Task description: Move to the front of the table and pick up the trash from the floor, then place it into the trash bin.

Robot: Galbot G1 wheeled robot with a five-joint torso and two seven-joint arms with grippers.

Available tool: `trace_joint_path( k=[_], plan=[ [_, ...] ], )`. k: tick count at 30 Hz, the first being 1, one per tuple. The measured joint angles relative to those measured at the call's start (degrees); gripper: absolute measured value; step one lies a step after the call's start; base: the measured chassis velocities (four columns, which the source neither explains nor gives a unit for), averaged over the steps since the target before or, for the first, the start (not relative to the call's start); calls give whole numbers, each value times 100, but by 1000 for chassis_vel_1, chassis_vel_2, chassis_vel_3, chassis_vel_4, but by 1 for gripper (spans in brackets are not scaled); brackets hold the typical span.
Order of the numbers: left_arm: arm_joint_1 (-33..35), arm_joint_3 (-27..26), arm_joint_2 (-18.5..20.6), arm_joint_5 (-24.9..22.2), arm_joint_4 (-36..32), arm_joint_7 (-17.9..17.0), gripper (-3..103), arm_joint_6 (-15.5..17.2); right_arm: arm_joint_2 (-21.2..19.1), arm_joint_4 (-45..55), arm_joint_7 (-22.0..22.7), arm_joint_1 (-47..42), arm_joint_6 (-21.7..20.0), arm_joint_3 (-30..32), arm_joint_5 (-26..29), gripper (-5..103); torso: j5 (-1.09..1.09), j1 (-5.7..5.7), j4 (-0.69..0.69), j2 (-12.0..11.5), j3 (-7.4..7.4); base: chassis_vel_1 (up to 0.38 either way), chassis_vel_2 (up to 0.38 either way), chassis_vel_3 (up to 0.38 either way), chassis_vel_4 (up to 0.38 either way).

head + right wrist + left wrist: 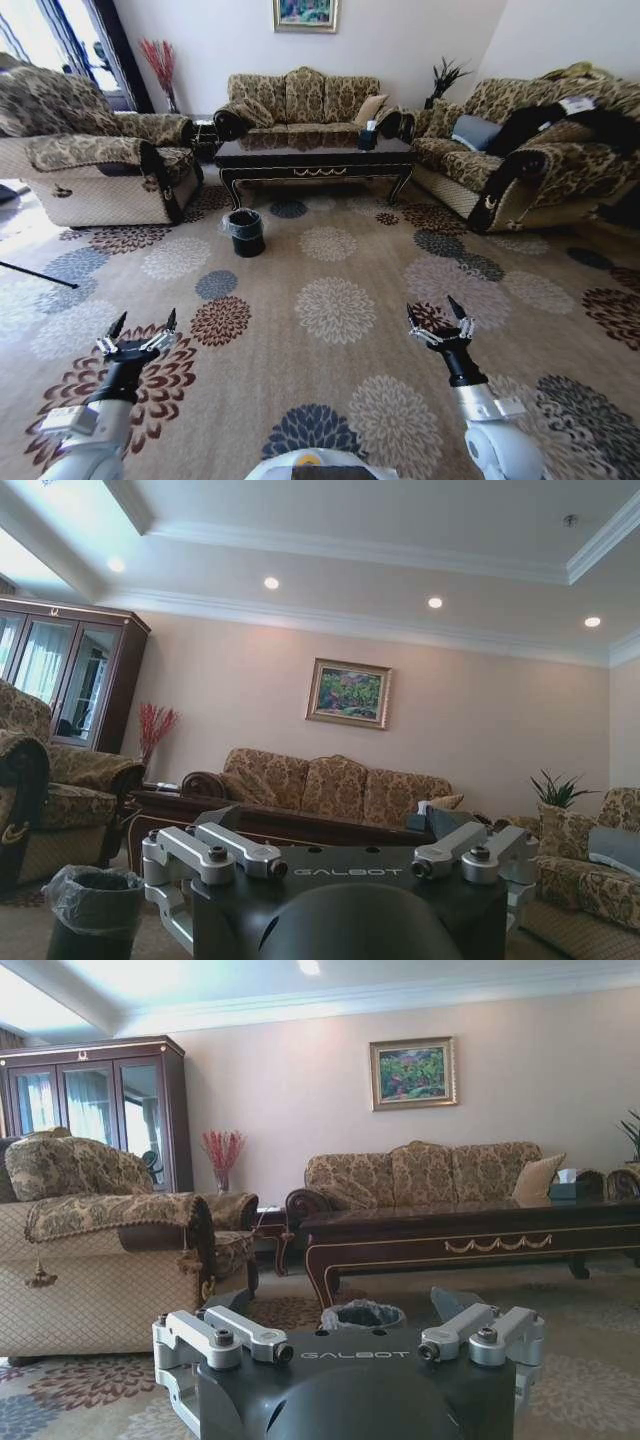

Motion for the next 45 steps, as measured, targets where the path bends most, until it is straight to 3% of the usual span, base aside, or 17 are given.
trace_joint_path(
  k=[45],
  plan=[
    [0, 0, 0, 0, 0, 0, 100, 3, 0, 0, 0, 0, 3, 0, 1, 100, 0, 327, 0, 1023, 698, 0, 0, 0, 0]
  ],
)
